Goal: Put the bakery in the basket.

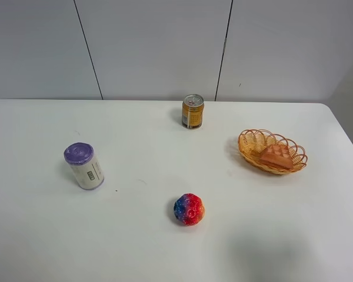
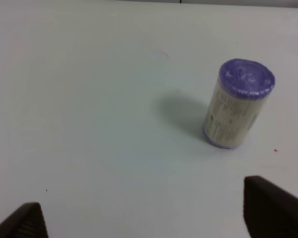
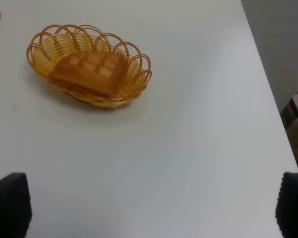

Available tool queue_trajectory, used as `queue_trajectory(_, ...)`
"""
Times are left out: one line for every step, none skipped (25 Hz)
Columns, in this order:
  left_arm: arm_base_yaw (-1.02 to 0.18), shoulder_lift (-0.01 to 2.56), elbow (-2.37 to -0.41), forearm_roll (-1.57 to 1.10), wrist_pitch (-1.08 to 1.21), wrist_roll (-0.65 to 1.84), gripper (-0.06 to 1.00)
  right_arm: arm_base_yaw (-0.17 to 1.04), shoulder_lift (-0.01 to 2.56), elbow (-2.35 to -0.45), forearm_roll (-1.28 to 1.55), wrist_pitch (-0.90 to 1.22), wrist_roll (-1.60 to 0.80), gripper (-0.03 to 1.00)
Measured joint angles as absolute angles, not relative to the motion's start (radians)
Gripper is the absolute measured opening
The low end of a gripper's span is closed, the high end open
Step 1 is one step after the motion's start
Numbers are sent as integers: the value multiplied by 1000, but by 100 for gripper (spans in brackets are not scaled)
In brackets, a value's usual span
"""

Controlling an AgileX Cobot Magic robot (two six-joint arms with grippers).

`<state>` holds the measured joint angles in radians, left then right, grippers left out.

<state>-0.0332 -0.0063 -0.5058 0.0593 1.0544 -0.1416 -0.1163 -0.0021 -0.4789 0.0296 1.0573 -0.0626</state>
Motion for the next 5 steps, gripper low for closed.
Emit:
queue_trajectory(-33, -6, -506, 58, 1054, -142, 79, -116, -2, -479, 30, 1057, -63, 99)
queue_trajectory(-33, -6, -506, 58, 1054, -142, 79, -116, -2, -479, 30, 1057, -63, 99)
queue_trajectory(-33, -6, -506, 58, 1054, -142, 79, -116, -2, -479, 30, 1057, -63, 99)
queue_trajectory(-33, -6, -506, 58, 1054, -142, 79, -116, -2, -479, 30, 1057, -63, 99)
queue_trajectory(-33, -6, -506, 58, 1054, -142, 79, -116, -2, -479, 30, 1057, -63, 99)
